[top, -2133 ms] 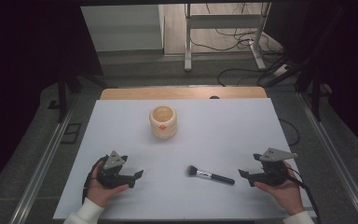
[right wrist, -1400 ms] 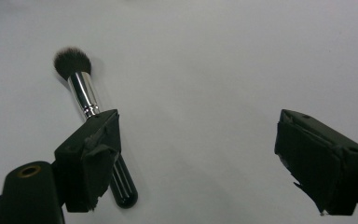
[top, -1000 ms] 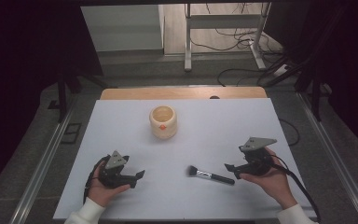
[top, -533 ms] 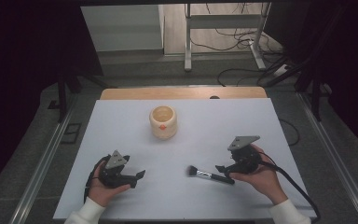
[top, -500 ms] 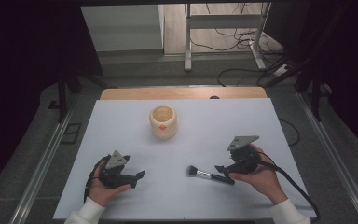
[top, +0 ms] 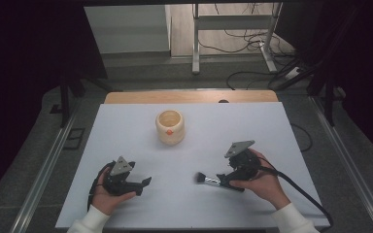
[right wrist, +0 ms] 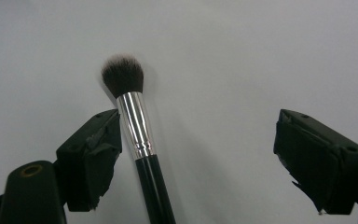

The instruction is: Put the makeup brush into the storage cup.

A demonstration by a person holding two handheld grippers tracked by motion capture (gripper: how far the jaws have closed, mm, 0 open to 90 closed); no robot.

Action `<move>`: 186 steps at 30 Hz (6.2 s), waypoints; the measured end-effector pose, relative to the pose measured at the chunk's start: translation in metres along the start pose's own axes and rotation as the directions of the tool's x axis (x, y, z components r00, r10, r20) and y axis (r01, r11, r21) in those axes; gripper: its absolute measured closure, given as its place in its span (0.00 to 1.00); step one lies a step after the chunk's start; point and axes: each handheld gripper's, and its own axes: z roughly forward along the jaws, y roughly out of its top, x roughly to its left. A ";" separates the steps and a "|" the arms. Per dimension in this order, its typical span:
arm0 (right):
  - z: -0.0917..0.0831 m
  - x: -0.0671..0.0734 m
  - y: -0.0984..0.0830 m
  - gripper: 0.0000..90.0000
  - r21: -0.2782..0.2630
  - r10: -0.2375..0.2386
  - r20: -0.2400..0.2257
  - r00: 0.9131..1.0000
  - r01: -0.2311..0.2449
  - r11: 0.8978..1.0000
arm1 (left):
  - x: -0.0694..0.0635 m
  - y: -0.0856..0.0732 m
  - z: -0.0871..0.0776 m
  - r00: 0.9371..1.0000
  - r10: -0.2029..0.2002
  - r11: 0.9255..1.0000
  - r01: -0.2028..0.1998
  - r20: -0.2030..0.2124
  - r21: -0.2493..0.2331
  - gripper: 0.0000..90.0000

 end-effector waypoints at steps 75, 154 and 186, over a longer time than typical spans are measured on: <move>0.054 0.032 0.025 0.79 0.310 -0.208 -0.219 0.953 0.270 0.912 | 0.002 0.000 -0.002 1.000 -0.002 1.000 0.002 0.001 -0.007 0.16; -0.016 -0.012 0.025 0.79 -0.111 0.049 -0.065 0.997 -0.056 0.992 | 0.000 0.002 -0.004 1.000 0.002 1.000 -0.002 -0.005 -0.029 0.17; -0.031 -0.023 0.020 0.79 -0.291 0.170 -0.076 0.982 -0.185 0.939 | 0.000 0.002 -0.003 1.000 -0.004 1.000 0.004 -0.004 -0.031 0.17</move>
